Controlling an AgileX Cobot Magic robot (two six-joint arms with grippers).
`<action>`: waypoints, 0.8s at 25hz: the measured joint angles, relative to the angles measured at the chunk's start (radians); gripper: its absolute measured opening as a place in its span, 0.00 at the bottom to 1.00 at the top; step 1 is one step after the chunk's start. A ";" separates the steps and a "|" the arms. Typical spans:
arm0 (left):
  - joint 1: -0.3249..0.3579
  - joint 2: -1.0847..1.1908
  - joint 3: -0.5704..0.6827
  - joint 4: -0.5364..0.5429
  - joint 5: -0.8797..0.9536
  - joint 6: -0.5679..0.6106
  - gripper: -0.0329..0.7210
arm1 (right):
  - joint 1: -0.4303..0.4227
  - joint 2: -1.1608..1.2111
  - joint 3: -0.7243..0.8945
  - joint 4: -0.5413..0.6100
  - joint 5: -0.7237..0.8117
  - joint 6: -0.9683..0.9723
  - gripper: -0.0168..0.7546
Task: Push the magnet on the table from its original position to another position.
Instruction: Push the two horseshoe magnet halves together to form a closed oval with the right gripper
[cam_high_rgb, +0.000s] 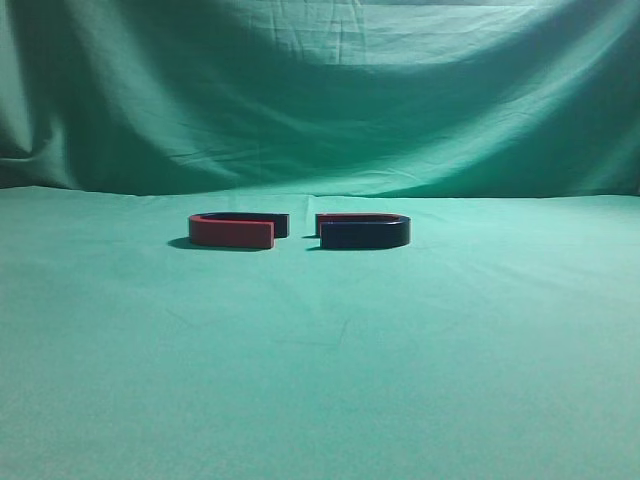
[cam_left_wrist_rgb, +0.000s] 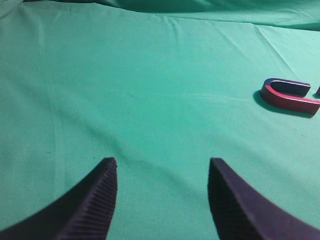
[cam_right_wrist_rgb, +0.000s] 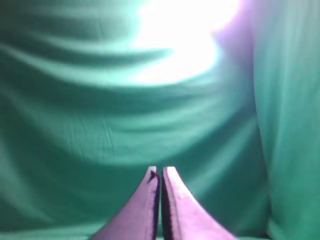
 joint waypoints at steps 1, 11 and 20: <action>0.000 0.000 0.000 0.000 0.000 0.000 0.54 | 0.000 -0.001 -0.007 -0.002 0.001 0.023 0.02; 0.000 0.000 0.000 0.000 0.000 0.000 0.54 | 0.000 0.222 -0.398 0.022 0.700 0.093 0.02; 0.000 0.000 0.000 0.000 0.000 0.000 0.54 | 0.000 0.648 -0.607 0.274 1.107 -0.161 0.02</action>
